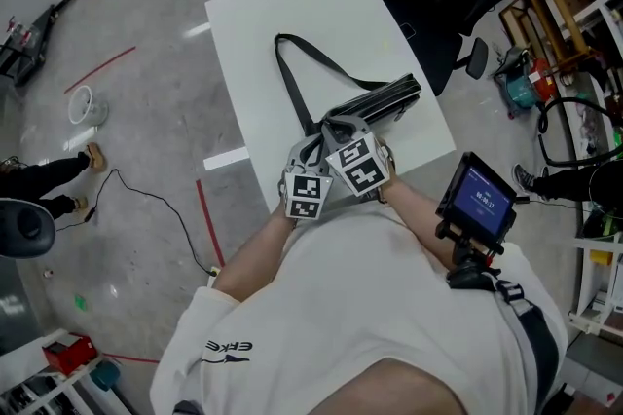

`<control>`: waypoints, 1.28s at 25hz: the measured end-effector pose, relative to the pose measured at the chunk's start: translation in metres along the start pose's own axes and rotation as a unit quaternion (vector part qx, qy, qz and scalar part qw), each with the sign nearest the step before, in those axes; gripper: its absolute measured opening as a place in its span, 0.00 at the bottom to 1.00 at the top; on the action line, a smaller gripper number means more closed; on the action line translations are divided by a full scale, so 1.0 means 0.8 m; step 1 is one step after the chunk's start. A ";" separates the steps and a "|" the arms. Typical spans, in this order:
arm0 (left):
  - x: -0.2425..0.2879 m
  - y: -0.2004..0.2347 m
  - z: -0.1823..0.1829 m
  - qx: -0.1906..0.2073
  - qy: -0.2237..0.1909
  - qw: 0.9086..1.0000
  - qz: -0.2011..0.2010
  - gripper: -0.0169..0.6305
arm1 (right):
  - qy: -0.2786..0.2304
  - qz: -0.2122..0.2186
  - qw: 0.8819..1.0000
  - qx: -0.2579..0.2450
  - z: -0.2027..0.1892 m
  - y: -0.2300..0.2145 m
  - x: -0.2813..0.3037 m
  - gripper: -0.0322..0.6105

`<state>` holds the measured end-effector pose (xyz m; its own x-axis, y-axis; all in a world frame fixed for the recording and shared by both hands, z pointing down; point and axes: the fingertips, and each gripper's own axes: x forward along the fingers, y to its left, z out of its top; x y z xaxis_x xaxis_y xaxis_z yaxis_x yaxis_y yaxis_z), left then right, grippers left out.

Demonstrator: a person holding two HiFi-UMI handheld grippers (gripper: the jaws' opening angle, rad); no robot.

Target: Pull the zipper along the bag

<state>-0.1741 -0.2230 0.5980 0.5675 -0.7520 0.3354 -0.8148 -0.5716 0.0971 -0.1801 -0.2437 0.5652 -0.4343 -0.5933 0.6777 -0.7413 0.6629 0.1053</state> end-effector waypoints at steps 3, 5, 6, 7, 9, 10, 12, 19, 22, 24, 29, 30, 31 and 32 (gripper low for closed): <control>-0.006 0.000 -0.001 -0.001 0.000 1.000 0.005 0.03 | -0.003 -0.001 1.000 -0.003 -0.001 -0.003 0.000 0.08; -0.010 0.000 0.000 -0.005 -0.003 1.000 0.009 0.03 | -0.002 0.004 1.000 -0.005 -0.004 -0.003 0.000 0.13; -0.012 0.000 -0.001 -0.008 -0.004 1.000 0.011 0.03 | -0.002 0.006 1.000 -0.006 -0.005 -0.003 0.000 0.16; -0.013 -0.001 -0.001 -0.011 -0.004 1.000 0.013 0.03 | -0.002 0.008 1.000 -0.006 -0.007 -0.003 0.000 0.19; -0.012 -0.002 -0.006 -0.019 -0.003 1.000 0.017 0.03 | -0.004 0.010 1.000 -0.006 -0.010 -0.004 -0.001 0.20; -0.012 -0.002 -0.009 -0.023 -0.002 1.000 0.019 0.03 | -0.005 0.011 1.000 -0.006 -0.011 -0.006 -0.002 0.20; -0.011 -0.005 -0.015 -0.031 -0.001 0.999 0.021 0.03 | -0.003 0.012 1.000 -0.002 -0.016 -0.007 -0.005 0.20; -0.029 -0.001 -0.014 -0.056 -0.008 0.997 0.045 0.03 | -0.010 0.023 1.000 0.016 -0.018 0.001 -0.021 0.20; -0.052 -0.016 -0.008 -0.062 -0.021 0.995 0.070 0.03 | -0.029 0.024 0.999 0.020 -0.029 0.010 -0.047 0.20; -0.068 -0.033 -0.004 -0.064 -0.032 0.994 0.088 0.03 | -0.041 0.027 0.999 0.022 -0.043 0.016 -0.071 0.20; -0.086 -0.065 0.027 -0.071 -0.057 0.987 0.135 0.03 | -0.066 0.041 0.997 0.031 -0.057 0.005 -0.124 0.20; -0.084 -0.074 0.031 -0.078 -0.060 0.985 0.142 0.03 | -0.072 0.045 0.996 0.035 -0.062 -0.003 -0.135 0.20; -0.081 -0.085 0.037 -0.083 -0.065 0.983 0.148 0.03 | -0.081 0.049 0.995 0.039 -0.067 -0.013 -0.146 0.20; -0.077 -0.095 0.043 -0.086 -0.070 0.982 0.154 0.03 | -0.090 0.052 0.994 0.043 -0.071 -0.022 -0.156 0.20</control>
<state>-0.1432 -0.1443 0.5377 0.2922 -0.9252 0.2423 -0.9514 -0.2554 0.1721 -0.0834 -0.1556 0.5201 -0.5890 -0.6008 0.5405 -0.7257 0.6875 -0.0267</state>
